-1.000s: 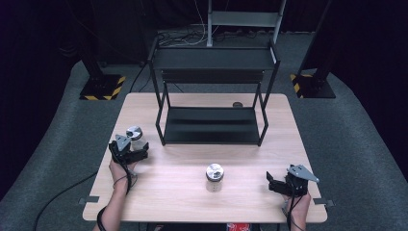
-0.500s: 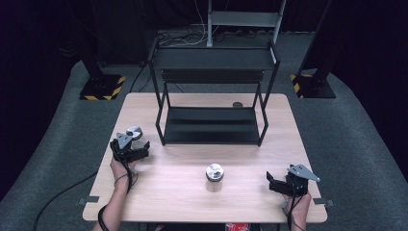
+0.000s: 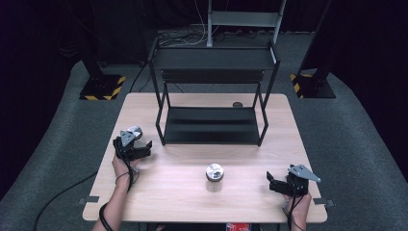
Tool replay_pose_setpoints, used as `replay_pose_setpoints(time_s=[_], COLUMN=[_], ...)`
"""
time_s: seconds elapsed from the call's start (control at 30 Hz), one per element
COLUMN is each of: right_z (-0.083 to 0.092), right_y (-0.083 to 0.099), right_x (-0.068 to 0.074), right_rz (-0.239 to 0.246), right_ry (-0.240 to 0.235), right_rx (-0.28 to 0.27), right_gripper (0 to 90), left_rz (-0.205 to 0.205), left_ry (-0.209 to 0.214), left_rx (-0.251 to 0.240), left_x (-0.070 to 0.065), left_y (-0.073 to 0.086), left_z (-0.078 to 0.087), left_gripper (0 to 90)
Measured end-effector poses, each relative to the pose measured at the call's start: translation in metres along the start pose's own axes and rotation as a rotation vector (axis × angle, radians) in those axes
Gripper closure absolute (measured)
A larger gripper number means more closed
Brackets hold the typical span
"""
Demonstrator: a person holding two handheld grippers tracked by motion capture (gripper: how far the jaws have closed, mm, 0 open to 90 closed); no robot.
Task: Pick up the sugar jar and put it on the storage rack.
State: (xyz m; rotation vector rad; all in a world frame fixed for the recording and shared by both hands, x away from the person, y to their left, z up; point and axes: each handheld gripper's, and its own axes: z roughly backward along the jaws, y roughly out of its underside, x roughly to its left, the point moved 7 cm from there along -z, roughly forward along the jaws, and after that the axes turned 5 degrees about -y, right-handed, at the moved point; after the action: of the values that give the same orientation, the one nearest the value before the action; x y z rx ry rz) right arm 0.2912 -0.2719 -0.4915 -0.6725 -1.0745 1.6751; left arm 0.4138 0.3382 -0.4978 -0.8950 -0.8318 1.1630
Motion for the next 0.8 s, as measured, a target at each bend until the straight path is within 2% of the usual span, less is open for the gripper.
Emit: replay_pose_setpoints(time_s=[0.3,0.37,0.4,0.5,0.63,0.8], right_z=[-0.0003,-0.0003,-0.0004,-0.0003,-0.0008,-0.0027], right_y=[-0.0003,-0.0002,-0.0003,-0.0001,-0.0003,-0.0022], right_x=[0.0015,0.0018,0.002,0.0024,0.0047,0.006], right_rz=[0.003,0.006,0.004,0.001,0.01,0.011], right_ry=[0.01,0.01,0.013,0.019,0.034,0.044], right_rx=[0.003,0.003,0.004,0.002,0.004,0.022], right_gripper=[0.0,0.0,0.0,0.0,0.0,0.0], left_rz=[-0.001,-0.001,-0.014,-0.038,0.016,0.042], left_ry=[0.004,0.014,0.019,-0.008,-0.014,-0.025], left_rx=[0.02,0.026,0.038,0.058,0.038,0.031], left_x=[0.0001,0.001,0.0009,-0.0044,-0.0001,0.0014], left_y=[-0.0028,-0.0033,-0.0048,-0.0071,-0.0044,-0.0033], left_z=[-0.003,-0.0037,-0.0046,-0.0064,-0.0044,-0.0032], left_gripper=[0.0,5.6,8.2,10.8,20.8,28.4])
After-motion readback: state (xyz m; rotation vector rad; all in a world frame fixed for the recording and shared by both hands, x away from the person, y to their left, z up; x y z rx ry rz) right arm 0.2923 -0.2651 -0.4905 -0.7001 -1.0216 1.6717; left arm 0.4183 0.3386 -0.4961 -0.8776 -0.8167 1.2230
